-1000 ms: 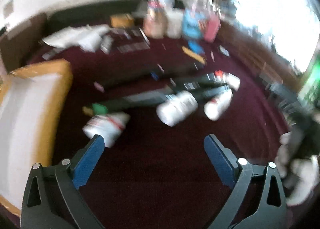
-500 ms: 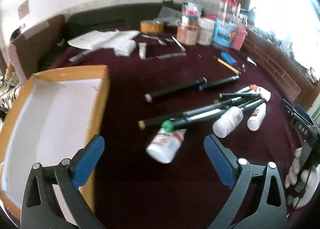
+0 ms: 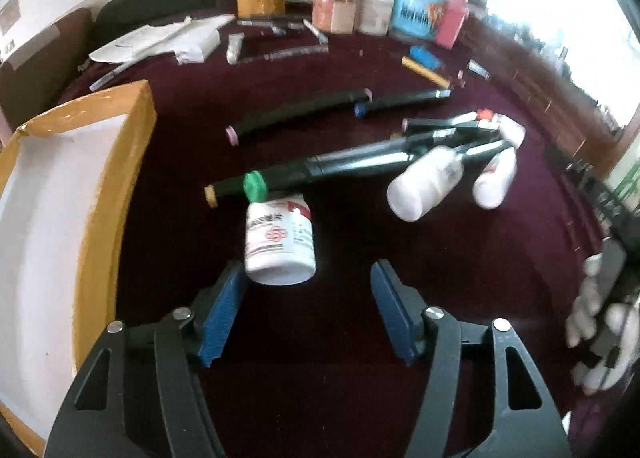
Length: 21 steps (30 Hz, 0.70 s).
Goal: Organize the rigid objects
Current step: 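Lower the left tool onto the white red-labelled medicine bottle and close it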
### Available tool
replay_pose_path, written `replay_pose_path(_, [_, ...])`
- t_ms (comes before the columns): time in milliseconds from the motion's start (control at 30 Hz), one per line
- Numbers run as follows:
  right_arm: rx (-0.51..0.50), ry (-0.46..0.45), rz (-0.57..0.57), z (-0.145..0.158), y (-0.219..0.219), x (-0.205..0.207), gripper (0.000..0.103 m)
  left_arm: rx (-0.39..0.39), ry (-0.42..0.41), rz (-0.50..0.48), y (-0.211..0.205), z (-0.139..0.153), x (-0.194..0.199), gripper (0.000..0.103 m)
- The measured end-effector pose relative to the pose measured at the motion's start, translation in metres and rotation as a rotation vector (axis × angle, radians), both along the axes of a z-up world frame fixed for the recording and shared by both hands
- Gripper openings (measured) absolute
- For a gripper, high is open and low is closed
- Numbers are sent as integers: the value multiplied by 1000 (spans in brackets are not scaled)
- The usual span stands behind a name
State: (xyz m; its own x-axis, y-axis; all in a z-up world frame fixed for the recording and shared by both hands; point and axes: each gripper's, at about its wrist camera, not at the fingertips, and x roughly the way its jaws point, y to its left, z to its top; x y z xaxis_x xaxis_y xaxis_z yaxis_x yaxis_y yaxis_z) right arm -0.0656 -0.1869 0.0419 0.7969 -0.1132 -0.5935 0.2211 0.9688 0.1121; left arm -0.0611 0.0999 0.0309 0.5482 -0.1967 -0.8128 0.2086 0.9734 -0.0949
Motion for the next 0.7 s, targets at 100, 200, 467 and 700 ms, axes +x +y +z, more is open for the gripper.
replay_pose_path(100, [7,1,-3,-1,-1,0,90,-11,-29,27,7,7,5,64])
replay_pose_path(200, [6,3,-3,-1,-1,0,90,10,-8,62,8,4,18,64])
replay_pose_path(467, [19,18,-9,-4,-2,2,90,65,14,68,-3,-13,41,64])
replay_pose_path(700, [25,29,-11,-5,-4,3,90,7,2,96,4,-11,36,31])
